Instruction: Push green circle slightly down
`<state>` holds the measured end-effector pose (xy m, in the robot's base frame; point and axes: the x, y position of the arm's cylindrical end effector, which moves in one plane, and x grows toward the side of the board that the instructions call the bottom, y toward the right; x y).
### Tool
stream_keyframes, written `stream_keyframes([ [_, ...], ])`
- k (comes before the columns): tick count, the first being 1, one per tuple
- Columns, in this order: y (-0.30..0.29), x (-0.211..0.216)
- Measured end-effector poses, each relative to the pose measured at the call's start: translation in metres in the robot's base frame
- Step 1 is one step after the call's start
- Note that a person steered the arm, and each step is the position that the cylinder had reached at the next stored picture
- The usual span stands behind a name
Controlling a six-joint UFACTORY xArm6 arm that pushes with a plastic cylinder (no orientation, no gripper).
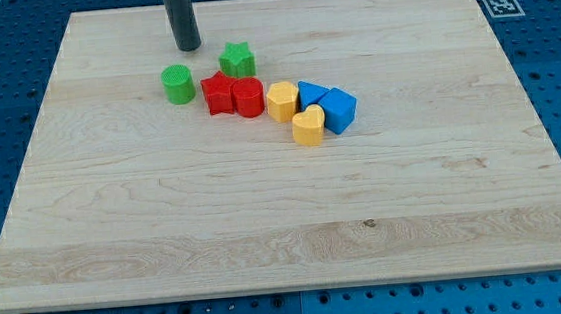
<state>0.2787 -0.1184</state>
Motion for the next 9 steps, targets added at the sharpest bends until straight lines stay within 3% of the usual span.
stream_keyframes([
  [2,-0.001,-0.011],
  [4,-0.049,-0.03],
  [5,-0.054,0.009],
  [9,-0.043,0.043],
])
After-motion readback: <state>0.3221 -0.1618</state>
